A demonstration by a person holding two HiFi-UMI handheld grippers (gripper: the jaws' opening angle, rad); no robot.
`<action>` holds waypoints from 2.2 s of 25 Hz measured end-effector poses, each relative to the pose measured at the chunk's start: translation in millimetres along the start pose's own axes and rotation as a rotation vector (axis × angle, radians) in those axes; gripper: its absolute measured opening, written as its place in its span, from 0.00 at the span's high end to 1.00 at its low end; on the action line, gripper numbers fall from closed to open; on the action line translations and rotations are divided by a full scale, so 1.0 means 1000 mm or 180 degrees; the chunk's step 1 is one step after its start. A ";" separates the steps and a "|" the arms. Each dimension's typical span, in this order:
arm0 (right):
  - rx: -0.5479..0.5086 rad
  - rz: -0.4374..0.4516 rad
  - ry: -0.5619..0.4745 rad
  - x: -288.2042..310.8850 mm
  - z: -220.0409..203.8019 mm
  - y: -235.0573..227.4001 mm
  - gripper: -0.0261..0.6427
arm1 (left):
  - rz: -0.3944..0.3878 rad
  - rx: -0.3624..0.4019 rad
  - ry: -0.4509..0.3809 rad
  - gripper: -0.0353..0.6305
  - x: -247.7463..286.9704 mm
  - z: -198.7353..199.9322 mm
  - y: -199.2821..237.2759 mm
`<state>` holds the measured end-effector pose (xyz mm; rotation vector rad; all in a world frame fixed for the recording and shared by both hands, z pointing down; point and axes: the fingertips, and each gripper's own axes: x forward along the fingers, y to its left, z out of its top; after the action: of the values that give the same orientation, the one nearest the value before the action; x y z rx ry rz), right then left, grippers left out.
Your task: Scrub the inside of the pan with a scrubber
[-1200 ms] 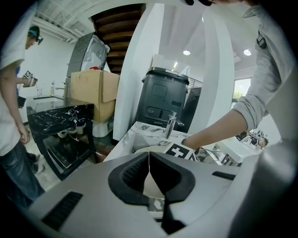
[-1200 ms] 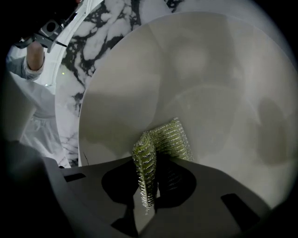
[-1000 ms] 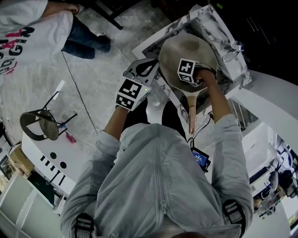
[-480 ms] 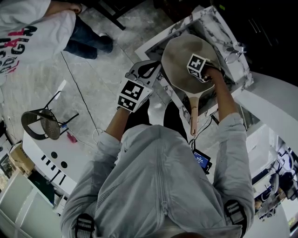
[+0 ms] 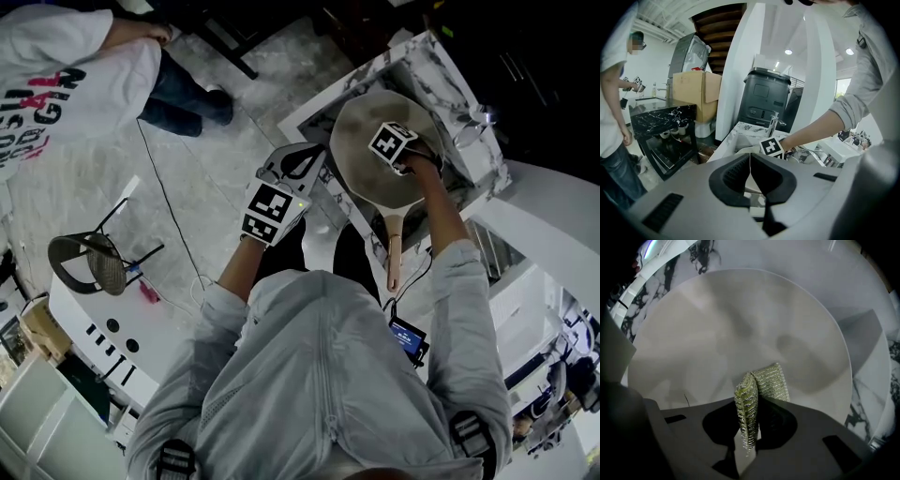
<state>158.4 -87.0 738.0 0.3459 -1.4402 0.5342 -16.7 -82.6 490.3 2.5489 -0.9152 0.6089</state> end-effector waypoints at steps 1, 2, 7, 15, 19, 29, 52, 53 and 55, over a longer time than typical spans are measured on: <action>0.0042 -0.0015 -0.0068 -0.002 0.006 0.000 0.83 | 0.0004 -0.0005 -0.0001 0.91 -0.001 0.001 0.002; 0.0086 -0.0030 -0.0130 -0.004 0.011 0.000 0.83 | 0.0009 -0.0011 -0.0005 0.91 -0.003 0.001 0.004; 0.0323 0.0048 -0.0473 -0.017 0.038 0.017 0.83 | 0.0033 -0.0022 -0.0029 0.91 -0.009 0.004 0.010; 0.0636 0.0398 -0.0888 -0.024 0.077 0.056 0.83 | 0.0036 0.0030 -0.0081 0.91 -0.024 0.013 0.022; 0.0871 0.0609 -0.1004 -0.026 0.090 0.071 0.83 | 0.0040 0.0061 -0.0090 0.91 -0.032 0.015 0.027; 0.1770 0.1638 -0.1551 -0.043 0.111 0.089 0.83 | -0.0015 0.0129 -0.0085 0.91 -0.047 0.017 0.027; 0.1982 0.2630 -0.2385 -0.142 0.131 0.111 0.83 | -0.0049 0.0091 -0.0337 0.91 -0.051 0.048 -0.002; 0.1981 0.2684 -0.2462 -0.150 0.131 0.111 0.83 | -0.0040 0.0082 -0.0341 0.91 -0.051 0.048 -0.002; 0.1965 0.2741 -0.2633 -0.166 0.129 0.111 0.83 | -0.0021 0.0069 -0.0345 0.91 -0.052 0.049 -0.002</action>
<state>-17.5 -85.7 577.9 0.4482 -2.1978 1.6973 -38.6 -77.9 422.4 2.6253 -0.9404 0.4851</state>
